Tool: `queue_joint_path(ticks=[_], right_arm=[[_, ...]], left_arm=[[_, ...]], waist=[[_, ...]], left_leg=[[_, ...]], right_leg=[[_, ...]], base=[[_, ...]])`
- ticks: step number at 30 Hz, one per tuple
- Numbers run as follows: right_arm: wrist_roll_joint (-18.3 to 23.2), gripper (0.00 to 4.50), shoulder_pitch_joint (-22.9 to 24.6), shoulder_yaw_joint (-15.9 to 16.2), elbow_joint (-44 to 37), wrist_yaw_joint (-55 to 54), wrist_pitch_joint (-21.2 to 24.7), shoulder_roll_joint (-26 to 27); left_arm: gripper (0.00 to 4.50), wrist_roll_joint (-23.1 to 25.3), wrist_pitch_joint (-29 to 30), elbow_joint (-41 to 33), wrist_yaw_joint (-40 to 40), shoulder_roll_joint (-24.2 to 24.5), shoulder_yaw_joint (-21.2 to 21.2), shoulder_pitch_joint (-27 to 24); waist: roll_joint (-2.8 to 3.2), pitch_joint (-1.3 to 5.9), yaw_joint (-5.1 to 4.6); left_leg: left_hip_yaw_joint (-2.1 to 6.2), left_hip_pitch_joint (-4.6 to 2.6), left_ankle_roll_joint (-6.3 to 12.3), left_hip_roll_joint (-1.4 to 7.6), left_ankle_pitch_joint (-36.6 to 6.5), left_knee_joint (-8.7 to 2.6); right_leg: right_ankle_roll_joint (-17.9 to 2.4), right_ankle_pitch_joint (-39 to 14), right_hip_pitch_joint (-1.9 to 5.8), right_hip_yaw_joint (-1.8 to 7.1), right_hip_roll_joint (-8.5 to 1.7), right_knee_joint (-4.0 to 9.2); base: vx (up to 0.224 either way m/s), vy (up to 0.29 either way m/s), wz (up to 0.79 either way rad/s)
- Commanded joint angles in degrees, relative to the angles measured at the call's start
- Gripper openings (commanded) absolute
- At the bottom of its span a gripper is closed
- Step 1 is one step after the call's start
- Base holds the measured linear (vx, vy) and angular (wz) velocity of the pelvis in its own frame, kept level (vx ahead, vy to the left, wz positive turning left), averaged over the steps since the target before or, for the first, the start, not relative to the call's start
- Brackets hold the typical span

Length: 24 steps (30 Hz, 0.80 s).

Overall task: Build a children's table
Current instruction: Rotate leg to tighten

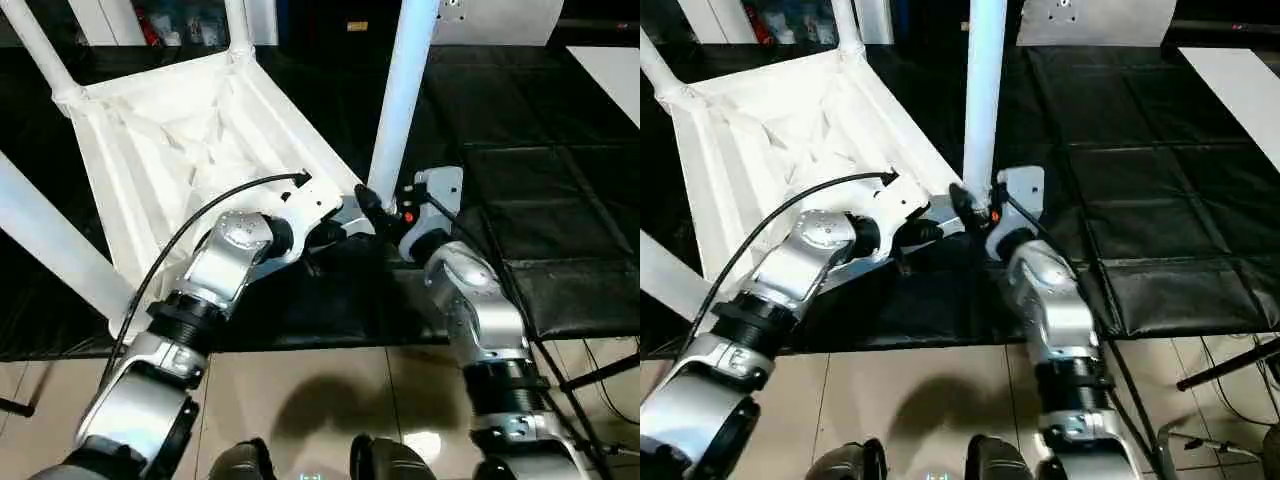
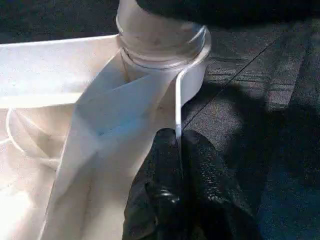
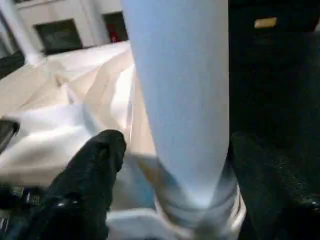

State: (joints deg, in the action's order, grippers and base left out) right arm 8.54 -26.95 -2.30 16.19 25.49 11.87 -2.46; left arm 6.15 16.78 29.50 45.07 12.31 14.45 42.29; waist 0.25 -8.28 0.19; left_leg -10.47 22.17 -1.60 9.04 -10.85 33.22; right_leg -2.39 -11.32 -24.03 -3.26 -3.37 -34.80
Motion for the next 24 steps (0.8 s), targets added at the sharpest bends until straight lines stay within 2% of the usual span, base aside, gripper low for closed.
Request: queue_joint_path(ticks=[1, 2, 3, 5, 7, 9, 11, 12, 14, 15, 16, 17, 21, 24], right_arm=[[1.28, 3.91, 0.95, 4.15, 0.04, 7.53, 0.31, -1.49], [2.26, 3.91, 0.9, 3.76, -0.32, 11.35, -0.12, -4.2], [3.35, 4.0, 0.78, 3.54, -0.59, 15.65, -0.3, -7.03], [4.5, 4.1, 0.67, 3.72, -0.77, 22.29, -0.7, -10.98], [4.8, 4.36, 0.62, 4.01, -0.82, 25.38, -0.78, -12.74], [5.31, 4.45, 0.23, 4.0, -0.55, 28.18, -0.3, -14.4], [6.49, 4.48, -0.8, 4.55, 0.22, 34.4, 0.53, -17.84], [6.49, 4.48, -0.8, 4.55, 0.22, 34.4, 0.53, -17.84], [7.67, 4.48, -1.46, 5.96, 0.83, 40.1, 1.1, -20.27], [8.22, 4.48, -1.69, 6.56, 1.0, 42.45, 1.61, -21.14], [8.73, 4.48, -2.06, 7.42, 1.42, 45.55, 2.13, -22.24], [8.8, 4.19, -2.27, 7.81, 1.64, 46.64, 2.22, -22.48], [9.03, 3.85, -3.23, 8.46, 2.81, 49.07, 2.17, -22.53], [9.42, 3.67, -4.05, 8.94, 3.81, 51.0, 2.45, -22.5]], left_arm=[[0.0, -0.47, -3.68, -1.56, 2.42, 1.16, 0.87, -1.12], [0.0, -0.59, -5.68, -1.49, 4.41, 2.69, 1.02, -1.88], [0.0, -0.97, -7.05, -1.64, 6.85, 4.23, 1.2, -2.57], [0.0, -1.57, -9.14, -2.14, 10.74, 6.5, 1.8, -3.46], [0.0, -1.71, -10.55, -2.31, 12.77, 7.65, 2.3, -3.81], [0.0, -1.89, -12.25, -2.39, 15.33, 9.05, 2.92, -4.15], [0.0, -3.01, -15.53, -2.86, 21.2, 11.77, 3.99, -4.86], [0.0, -3.01, -15.53, -2.86, 21.2, 11.77, 3.99, -4.86], [0.0, -4.04, -16.91, -3.35, 24.94, 13.08, 4.45, -5.1], [0.0, -4.41, -17.4, -3.6, 26.55, 13.59, 4.72, -5.17], [0.0, -4.98, -18.01, -3.92, 28.77, 14.25, 5.1, -5.31], [0.0, -5.04, -18.24, -4.07, 29.56, 14.55, 5.37, -5.32], [0.0, -5.64, -18.46, -4.66, 31.53, 15.12, 5.78, -5.39], [0.0, -6.22, -18.72, -4.93, 32.89, 15.34, 6.15, -5.35]], waist=[[-0.32, 3.97, 0.41], [-0.21, 4.03, 0.48], [-0.36, 4.09, 0.48], [-0.21, 4.09, 0.46], [-0.23, 4.15, 0.69], [-0.16, 4.15, 0.82], [-0.03, 4.26, 1.11], [-0.07, 4.27, 1.19], [-0.2, 4.47, 1.8], [0.01, 4.48, 2.23], [-0.23, 4.54, 2.3], [-0.2, 4.68, 2.63], [-0.32, 4.99, 3.48], [-0.37, 4.98, 3.66]], left_leg=[[1.72, -0.58, 9.44, 4.23, -1.28, -3.34], [1.8, -0.51, 9.67, 4.15, -1.19, -3.26], [1.84, -0.57, 10.36, 4.2, -1.03, -3.22], [1.6, -0.67, 10.97, 4.32, -0.93, -3.04], [1.63, -0.77, 11.08, 4.41, -1.04, -3.01], [1.58, -0.9, 10.79, 4.65, -1.1, -3.05], [1.66, -1.0, 10.71, 4.72, -1.08, -3.01], [1.61, -1.05, 10.74, 4.73, -1.12, -3.01], [1.39, -1.25, 10.46, 4.82, -0.45, -2.87], [1.32, -1.25, 10.73, 4.92, 0.09, -2.78], [1.27, -1.21, 10.93, 4.91, 0.34, -2.73], [1.32, -1.19, 11.23, 4.94, 0.77, -2.63], [1.26, -1.21, 11.24, 5.01, 1.97, -2.39], [1.29, -1.07, 10.81, 4.94, 1.44, -2.37]], right_leg=[[-16.34, 3.23, 4.19, 3.46, -5.74, 3.22], [-16.29, 3.41, 4.27, 3.44, -5.8, 3.2], [-16.16, 4.01, 4.49, 3.38, -5.7, 3.17], [-16.51, 4.37, 4.16, 3.46, -5.74, 2.99], [-16.74, 3.75, 4.12, 3.35, -5.75, 3.02], [-16.99, 2.81, 3.9, 3.34, -5.75, 2.97], [-17.23, 2.38, 3.86, 3.26, -5.74, 2.86], [-17.26, 2.39, 3.85, 3.23, -5.68, 2.86], [-17.66, 3.32, 3.83, 3.23, -5.59, 2.6], [-17.91, 4.18, 3.67, 3.21, -5.58, 2.38], [-17.99, 4.57, 3.71, 3.17, -5.5, 2.28], [-18.14, 4.94, 3.74, 3.07, -5.61, 2.1], [-18.36, 5.14, 3.55, 3.05, -5.75, 1.9], [-18.25, 3.71, 3.54, 2.98, -5.79, 1.92]], base=[[0.0, 0.0, 0.0], [0.0, 0.0, 0.0], [0.0, 0.0, 0.0], [0.0, 0.0, 0.0], [0.0, 0.0, 0.0], [0.0, 0.0, 0.0], [0.0, 0.0, 0.0], [0.0, 0.0, 0.0], [0.0, 0.0, 0.0], [0.0, 0.0, 0.0], [0.0, 0.0, 0.0], [0.0, 0.0, 0.0], [0.0, 0.0, 0.0], [0.0, 0.0, 0.0]])
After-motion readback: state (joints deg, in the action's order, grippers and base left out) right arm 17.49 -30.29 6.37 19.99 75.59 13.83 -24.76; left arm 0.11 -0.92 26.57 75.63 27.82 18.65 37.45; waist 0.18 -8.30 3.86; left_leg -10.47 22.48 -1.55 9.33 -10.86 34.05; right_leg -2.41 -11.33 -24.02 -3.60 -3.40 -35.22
